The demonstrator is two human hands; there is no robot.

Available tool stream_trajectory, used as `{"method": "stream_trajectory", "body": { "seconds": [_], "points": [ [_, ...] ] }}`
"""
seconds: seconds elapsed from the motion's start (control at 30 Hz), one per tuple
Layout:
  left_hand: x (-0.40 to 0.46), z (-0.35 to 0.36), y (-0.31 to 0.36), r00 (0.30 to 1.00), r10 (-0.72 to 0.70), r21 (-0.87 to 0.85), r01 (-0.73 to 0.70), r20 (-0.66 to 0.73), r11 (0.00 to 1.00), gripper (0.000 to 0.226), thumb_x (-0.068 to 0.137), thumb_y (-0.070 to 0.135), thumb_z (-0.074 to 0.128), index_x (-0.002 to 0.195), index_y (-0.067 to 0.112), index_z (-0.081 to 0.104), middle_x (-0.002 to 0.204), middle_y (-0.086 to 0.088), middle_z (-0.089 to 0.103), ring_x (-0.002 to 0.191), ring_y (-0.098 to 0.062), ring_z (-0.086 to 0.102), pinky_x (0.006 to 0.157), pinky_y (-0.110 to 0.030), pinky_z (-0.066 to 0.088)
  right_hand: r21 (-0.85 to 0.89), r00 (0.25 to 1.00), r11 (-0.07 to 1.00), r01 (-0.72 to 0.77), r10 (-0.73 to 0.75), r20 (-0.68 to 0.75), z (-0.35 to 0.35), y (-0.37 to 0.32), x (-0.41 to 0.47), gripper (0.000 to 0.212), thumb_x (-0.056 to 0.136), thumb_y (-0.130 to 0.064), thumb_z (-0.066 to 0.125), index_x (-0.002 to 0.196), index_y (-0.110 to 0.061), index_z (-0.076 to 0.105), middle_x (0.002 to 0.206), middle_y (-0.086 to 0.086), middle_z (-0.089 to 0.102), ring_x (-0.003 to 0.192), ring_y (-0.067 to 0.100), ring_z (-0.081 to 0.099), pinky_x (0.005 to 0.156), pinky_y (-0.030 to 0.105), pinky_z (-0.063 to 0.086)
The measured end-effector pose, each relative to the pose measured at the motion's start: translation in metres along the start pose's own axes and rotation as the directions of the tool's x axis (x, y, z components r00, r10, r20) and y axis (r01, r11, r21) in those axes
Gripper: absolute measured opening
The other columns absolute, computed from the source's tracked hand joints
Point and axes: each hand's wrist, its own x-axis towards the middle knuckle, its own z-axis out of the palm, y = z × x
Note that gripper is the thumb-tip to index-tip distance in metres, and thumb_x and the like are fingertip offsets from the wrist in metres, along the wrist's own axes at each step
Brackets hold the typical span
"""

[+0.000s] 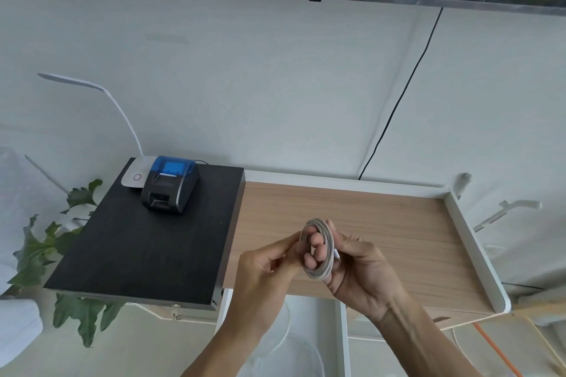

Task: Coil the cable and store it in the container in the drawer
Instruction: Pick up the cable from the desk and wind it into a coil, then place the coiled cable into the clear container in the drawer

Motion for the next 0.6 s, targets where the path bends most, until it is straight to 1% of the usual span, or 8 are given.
{"method": "stream_trajectory", "body": {
  "seconds": [0.07,0.13,0.2,0.27,0.33,0.43,0.53,0.6],
  "points": [
    [0.000,0.001,-0.002,0.998,-0.058,-0.023,0.058,-0.010,0.998,0.025,0.100,0.012,0.069,0.107,0.027,0.087,0.105,0.002,0.087,0.108,-0.009,0.080,0.095,-0.022,0.059,0.023,0.995,1.000,0.006,-0.004,-0.101,0.004,0.002,0.001,0.051,0.057,-0.013,0.105,0.091,0.015,0.078,0.077,0.021,0.081,0.059,0.025,0.082,0.062,0.040,0.070],
    [0.000,0.003,-0.002,0.997,-0.081,-0.018,0.081,-0.006,0.997,0.026,0.103,0.018,0.066,0.103,0.030,0.088,0.101,0.001,0.087,0.101,-0.008,0.079,0.090,-0.023,0.056,-0.012,0.978,0.999,0.041,-0.043,-0.202,0.006,0.005,0.000,0.036,0.071,-0.019,0.091,0.086,0.012,0.080,0.075,0.020,0.081,0.059,0.024,0.081,0.065,0.040,0.071],
    [0.002,0.001,-0.002,0.997,-0.059,0.034,0.060,-0.047,0.998,0.028,0.105,0.022,0.062,0.101,0.033,0.087,0.099,0.001,0.087,0.098,-0.013,0.079,0.086,-0.027,0.058,-0.196,0.950,0.976,0.098,-0.150,-0.274,0.005,0.010,-0.002,0.030,0.081,-0.023,0.078,0.088,0.006,0.084,0.080,0.020,0.082,0.068,0.024,0.082,0.076,0.041,0.071],
    [0.007,-0.006,-0.007,0.995,0.000,0.150,0.014,-0.095,0.989,0.025,0.106,0.028,0.061,0.106,0.040,0.083,0.098,0.005,0.086,0.098,-0.020,0.079,0.088,-0.037,0.062,-0.464,0.896,0.874,0.144,-0.314,-0.315,0.004,0.013,-0.008,0.031,0.088,-0.028,0.075,0.091,0.001,0.086,0.087,0.021,0.084,0.079,0.028,0.083,0.081,0.045,0.069],
    [0.009,-0.011,-0.011,0.994,0.059,0.295,-0.028,-0.096,0.955,0.020,0.103,0.040,0.060,0.111,0.049,0.076,0.092,0.006,0.083,0.091,-0.018,0.076,0.083,-0.039,0.062,-0.668,0.851,0.730,0.144,-0.436,-0.293,0.005,0.014,-0.015,0.032,0.092,-0.032,0.074,0.092,-0.004,0.088,0.088,0.020,0.085,0.084,0.030,0.083,0.078,0.046,0.069],
    [0.011,-0.014,-0.016,0.995,0.067,0.398,-0.032,-0.074,0.917,0.018,0.103,0.045,0.059,0.106,0.055,0.074,0.088,0.006,0.078,0.085,-0.015,0.073,0.078,-0.035,0.062,-0.785,0.840,0.603,0.139,-0.491,-0.229,0.008,0.011,-0.020,0.014,0.091,-0.024,0.079,0.096,-0.016,0.090,0.083,0.011,0.086,0.075,0.022,0.082,0.074,0.043,0.070],
    [0.012,-0.019,-0.017,0.998,0.043,0.474,-0.013,-0.052,0.881,0.029,0.103,0.050,0.054,0.095,0.038,0.079,0.085,0.008,0.073,0.080,-0.010,0.069,0.071,-0.024,0.053,-0.824,0.808,0.559,0.097,-0.528,-0.263,0.006,0.010,-0.020,0.011,0.093,-0.015,0.080,0.100,-0.015,0.089,0.081,0.009,0.086,0.069,0.024,0.082,0.079,0.047,0.070],
    [0.012,-0.026,-0.016,1.000,0.005,0.559,0.005,-0.016,0.829,0.034,0.104,0.047,0.055,0.091,0.026,0.079,0.095,0.009,0.072,0.087,-0.008,0.068,0.076,-0.023,0.051,-0.850,0.785,0.523,0.064,-0.552,-0.281,0.003,0.008,-0.020,0.012,0.094,-0.017,0.080,0.102,-0.016,0.089,0.079,0.005,0.086,0.069,0.025,0.084,0.080,0.045,0.069]
  ]
}}
